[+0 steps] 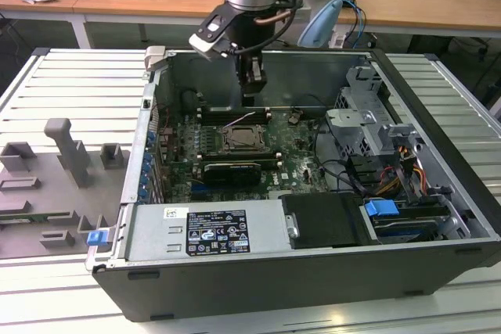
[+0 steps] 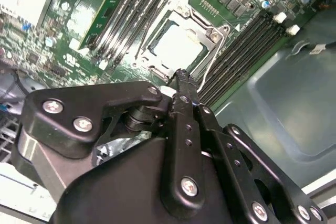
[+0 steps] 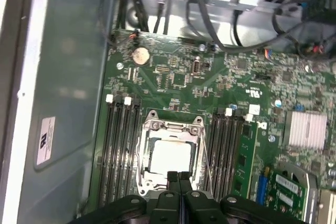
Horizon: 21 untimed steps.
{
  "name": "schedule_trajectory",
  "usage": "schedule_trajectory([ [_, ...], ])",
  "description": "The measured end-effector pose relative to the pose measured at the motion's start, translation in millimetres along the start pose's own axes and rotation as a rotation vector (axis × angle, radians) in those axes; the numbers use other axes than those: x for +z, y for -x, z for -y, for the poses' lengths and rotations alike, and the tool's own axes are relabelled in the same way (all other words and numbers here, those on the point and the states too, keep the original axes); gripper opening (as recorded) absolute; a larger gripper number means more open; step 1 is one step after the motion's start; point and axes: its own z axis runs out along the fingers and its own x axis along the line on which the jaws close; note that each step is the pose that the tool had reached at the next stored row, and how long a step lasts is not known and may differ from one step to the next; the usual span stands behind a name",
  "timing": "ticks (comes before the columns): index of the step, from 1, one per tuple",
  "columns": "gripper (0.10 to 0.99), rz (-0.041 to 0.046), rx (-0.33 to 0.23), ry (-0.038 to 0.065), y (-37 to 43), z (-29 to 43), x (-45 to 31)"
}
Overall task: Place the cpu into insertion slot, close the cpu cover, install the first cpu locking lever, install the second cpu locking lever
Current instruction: 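Install the first cpu locking lever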
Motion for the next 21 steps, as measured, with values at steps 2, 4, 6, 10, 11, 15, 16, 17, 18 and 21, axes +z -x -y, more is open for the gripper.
schedule_trajectory([
  [2, 0.106, -0.0011, -0.045, 0.002, 0.0, 0.0, 0.1],
  [4, 0.106, -0.002, -0.077, 0.003, -0.1, 0.0, 0.2],
  [6, 0.106, -0.0029, -0.113, 0.005, -0.2, 0.0, 0.3],
  [10, 0.106, -0.0024, -0.147, 0.005, -0.2, 0.0, 0.2],
  [11, 0.106, -0.0016, -0.155, 0.005, -0.2, 0.0, 0.3],
  [15, 0.106, -0.0017, -0.199, 0.007, -0.4, -0.1, 0.4],
  [16, 0.106, -0.0021, -0.215, 0.008, -0.5, -0.1, 0.5],
  [17, 0.106, -0.0025, -0.233, 0.008, -0.5, -0.2, 0.5],
  [18, 0.106, -0.003, -0.253, 0.009, -0.5, -0.2, 0.6],
  [21, 0.106, -0.0044, -0.315, 0.012, -0.5, -0.2, 1.0],
])
